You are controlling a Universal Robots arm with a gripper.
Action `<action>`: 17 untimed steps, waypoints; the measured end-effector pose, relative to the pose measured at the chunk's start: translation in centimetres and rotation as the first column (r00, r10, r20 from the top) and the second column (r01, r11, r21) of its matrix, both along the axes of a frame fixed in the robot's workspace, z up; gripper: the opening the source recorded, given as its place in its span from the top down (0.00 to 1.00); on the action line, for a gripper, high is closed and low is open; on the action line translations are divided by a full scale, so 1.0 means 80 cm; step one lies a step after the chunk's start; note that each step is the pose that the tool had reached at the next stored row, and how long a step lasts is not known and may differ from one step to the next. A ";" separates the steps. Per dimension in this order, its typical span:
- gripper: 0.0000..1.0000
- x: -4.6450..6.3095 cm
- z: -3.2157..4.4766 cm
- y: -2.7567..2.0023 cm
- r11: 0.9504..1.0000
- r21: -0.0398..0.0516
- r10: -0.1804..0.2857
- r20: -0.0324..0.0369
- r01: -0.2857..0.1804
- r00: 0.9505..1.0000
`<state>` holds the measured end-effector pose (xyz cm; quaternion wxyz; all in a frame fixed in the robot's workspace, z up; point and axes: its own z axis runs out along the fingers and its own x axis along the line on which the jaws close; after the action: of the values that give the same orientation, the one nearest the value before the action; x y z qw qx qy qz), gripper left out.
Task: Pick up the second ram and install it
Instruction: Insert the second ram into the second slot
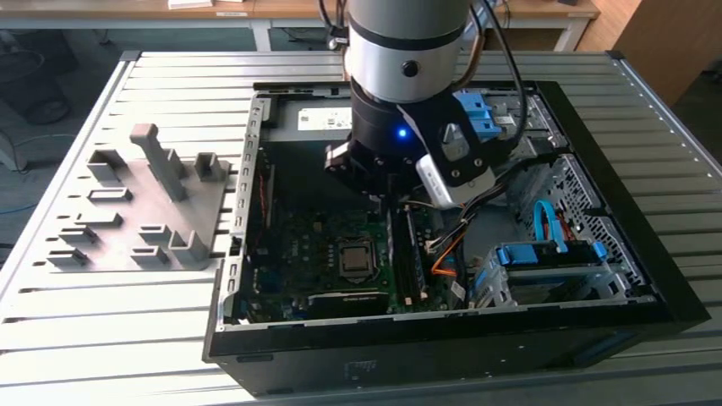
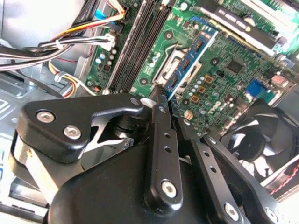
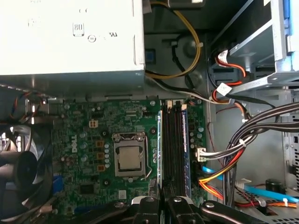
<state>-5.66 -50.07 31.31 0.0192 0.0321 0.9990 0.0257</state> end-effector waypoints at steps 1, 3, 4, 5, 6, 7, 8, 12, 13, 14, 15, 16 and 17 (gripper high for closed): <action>0.86 0.000 -0.0001 -0.0002 1.000 0.008 -0.002 0.000 0.002 1.000; 0.86 0.000 -0.0003 -0.0011 1.000 0.023 -0.005 0.000 0.005 1.000; 0.86 0.000 -0.0005 -0.0017 1.000 0.029 -0.007 0.000 0.007 1.000; 0.86 0.000 -0.0009 -0.0022 0.999 0.034 -0.008 0.000 0.008 1.000; 0.86 0.000 -0.0013 -0.0027 0.999 0.038 -0.011 0.000 0.011 1.000; 0.86 0.000 -0.0021 -0.0033 0.999 0.041 -0.013 0.000 0.013 1.000; 0.86 0.000 -0.0034 -0.0034 0.999 0.041 -0.015 0.000 0.015 1.000; 0.86 0.001 -0.0099 -0.0034 0.999 0.041 -0.020 0.000 0.020 1.000; 0.86 0.001 -0.0121 -0.0034 0.999 0.041 -0.021 0.000 0.021 1.000; 0.86 0.002 -0.0144 -0.0035 0.999 0.041 -0.021 0.000 0.021 1.000; 0.86 0.002 -0.0166 -0.0035 0.999 0.041 -0.021 0.000 0.021 1.000; 0.86 0.002 -0.0188 -0.0038 0.999 0.041 -0.021 0.000 0.021 1.000; 0.86 0.002 -0.0213 -0.0042 0.999 0.041 -0.021 0.000 0.021 1.000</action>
<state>-5.48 -50.40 29.61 0.0190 0.0431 0.9978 0.0459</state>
